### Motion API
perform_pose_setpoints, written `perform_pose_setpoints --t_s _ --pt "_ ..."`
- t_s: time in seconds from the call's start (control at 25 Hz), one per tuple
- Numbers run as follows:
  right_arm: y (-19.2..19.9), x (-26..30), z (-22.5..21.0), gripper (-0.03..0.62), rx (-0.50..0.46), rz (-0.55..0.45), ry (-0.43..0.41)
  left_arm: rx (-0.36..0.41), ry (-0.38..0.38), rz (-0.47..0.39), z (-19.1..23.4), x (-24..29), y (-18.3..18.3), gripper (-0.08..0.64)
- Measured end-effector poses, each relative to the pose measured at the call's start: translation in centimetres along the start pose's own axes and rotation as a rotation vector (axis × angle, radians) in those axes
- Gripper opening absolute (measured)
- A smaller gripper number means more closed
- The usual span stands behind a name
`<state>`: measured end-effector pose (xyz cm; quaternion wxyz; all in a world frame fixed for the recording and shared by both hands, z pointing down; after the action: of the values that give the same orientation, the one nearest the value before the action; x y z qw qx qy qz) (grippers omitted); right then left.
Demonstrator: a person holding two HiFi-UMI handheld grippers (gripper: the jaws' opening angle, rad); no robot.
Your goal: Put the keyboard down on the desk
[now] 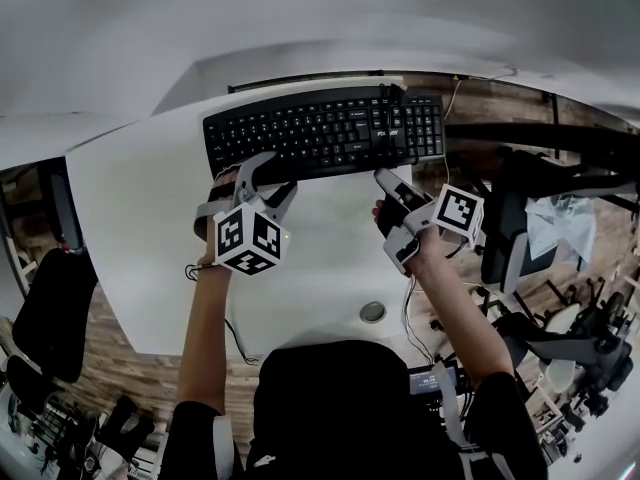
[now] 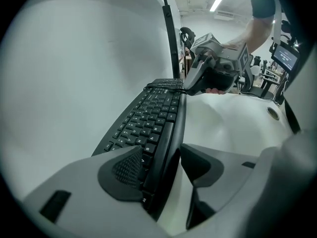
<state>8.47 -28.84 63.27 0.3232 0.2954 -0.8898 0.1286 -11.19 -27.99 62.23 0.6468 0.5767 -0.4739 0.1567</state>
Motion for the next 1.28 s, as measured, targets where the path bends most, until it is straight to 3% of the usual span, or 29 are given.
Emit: perform_pose_setpoints --t_s 0.24,0.52,0.88,1.08,1.28 --pt "0.0 -0.1 0.2 0.084 -0.040 0.002 0.009 -0.039 -0.029 -0.037 0.3 -1.0 -0.6 0.209" --pt "0.2 -0.6 1.3 0.071 -0.088 -0.006 -0.012 -0.079 -0.039 -0.083 -0.7 -1.7 -1.0 0.069" --pt "1.2 -3.0 4.1 0.060 -0.198 -0.039 -0.063 -0.173 -0.103 -0.200 -2.6 -5.3 -3.7 0.023" --pt "2.0 -5.0 6.5 0.054 -0.320 -0.052 -0.084 -0.204 -0.120 -0.237 -4.2 -7.6 -5.5 0.014" --pt "2.8 -6.9 10.3 0.051 -0.517 -0.127 -0.088 -0.229 -0.128 -0.289 -5.2 -10.6 -7.7 0.013"
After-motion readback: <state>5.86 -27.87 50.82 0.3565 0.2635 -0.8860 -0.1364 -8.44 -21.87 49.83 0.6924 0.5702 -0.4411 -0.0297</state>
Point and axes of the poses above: the fingertips, and each gripper's own axes: x forward along the fingers, z to its left, y out of its underside, the point moved 3 cm from there along -x, backward along the fingers, and after that the axes turned 7 degrees about y, right-handed, at the moved point
